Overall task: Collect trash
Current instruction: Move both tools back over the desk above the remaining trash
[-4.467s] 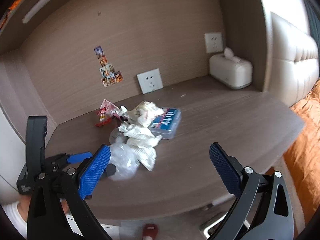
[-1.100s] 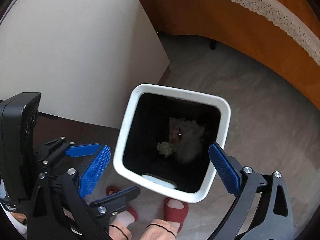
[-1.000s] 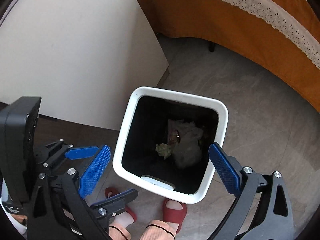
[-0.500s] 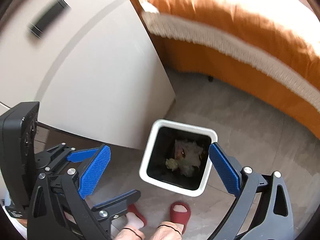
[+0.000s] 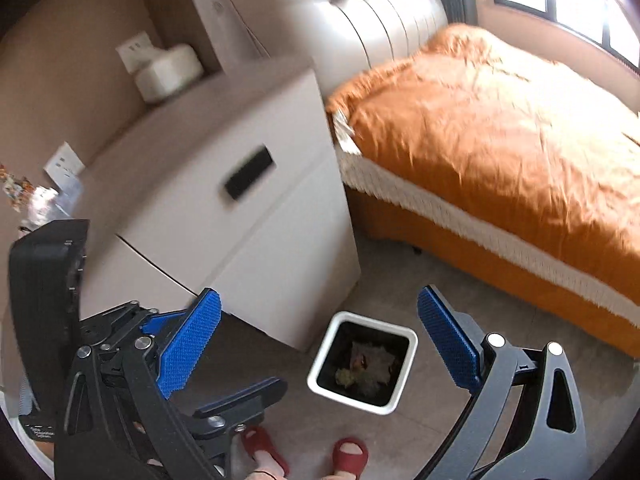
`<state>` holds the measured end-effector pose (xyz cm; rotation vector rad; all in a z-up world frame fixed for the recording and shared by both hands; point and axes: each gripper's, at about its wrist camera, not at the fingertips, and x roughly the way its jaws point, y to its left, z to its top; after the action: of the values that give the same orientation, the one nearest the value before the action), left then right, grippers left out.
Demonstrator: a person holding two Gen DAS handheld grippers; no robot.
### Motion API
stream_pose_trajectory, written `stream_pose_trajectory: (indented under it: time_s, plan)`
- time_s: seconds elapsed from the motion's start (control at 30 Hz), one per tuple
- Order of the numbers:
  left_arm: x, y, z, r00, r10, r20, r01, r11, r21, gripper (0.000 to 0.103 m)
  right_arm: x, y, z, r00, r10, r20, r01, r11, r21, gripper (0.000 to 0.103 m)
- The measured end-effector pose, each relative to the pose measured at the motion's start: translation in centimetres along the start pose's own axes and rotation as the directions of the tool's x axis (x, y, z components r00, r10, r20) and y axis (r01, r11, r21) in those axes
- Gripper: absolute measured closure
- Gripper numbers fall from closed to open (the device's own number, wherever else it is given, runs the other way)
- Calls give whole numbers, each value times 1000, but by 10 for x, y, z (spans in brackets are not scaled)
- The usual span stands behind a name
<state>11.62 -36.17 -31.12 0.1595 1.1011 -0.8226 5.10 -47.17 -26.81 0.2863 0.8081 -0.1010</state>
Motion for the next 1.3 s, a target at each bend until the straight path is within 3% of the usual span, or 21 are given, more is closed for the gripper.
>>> stream_pose_trajectory:
  time_s: [0.17, 0.37, 0.6, 0.73, 0.87, 1.1, 1.3]
  plan:
    - [-62, 14, -2, 995, 57, 80, -53, 997, -55, 5, -26, 36, 24, 996, 51, 73, -46, 996, -73, 5]
    - [-144, 45, -14, 971, 157, 179, -132, 981, -143, 5, -36, 97, 50, 981, 167, 100, -146, 972, -185, 5]
    - [-221, 100, -41, 911, 347, 224, -285, 920, -268, 5, -43, 183, 72, 947, 306, 94, -260, 907, -331, 5]
    - [-255, 138, -59, 880, 417, 230, -322, 877, -358, 5, -43, 232, 76, 929, 364, 74, -304, 860, -411, 5]
    - [-277, 167, -70, 863, 449, 231, -332, 850, -410, 5, -39, 273, 76, 918, 395, 43, -333, 823, -461, 5]
    - [-289, 212, -83, 849, 481, 218, -345, 818, -461, 5, -17, 326, 77, 915, 402, -6, -350, 788, -506, 5]
    - [-285, 243, -88, 862, 452, 229, -311, 829, -464, 5, 12, 359, 77, 921, 384, -57, -352, 762, -543, 5]
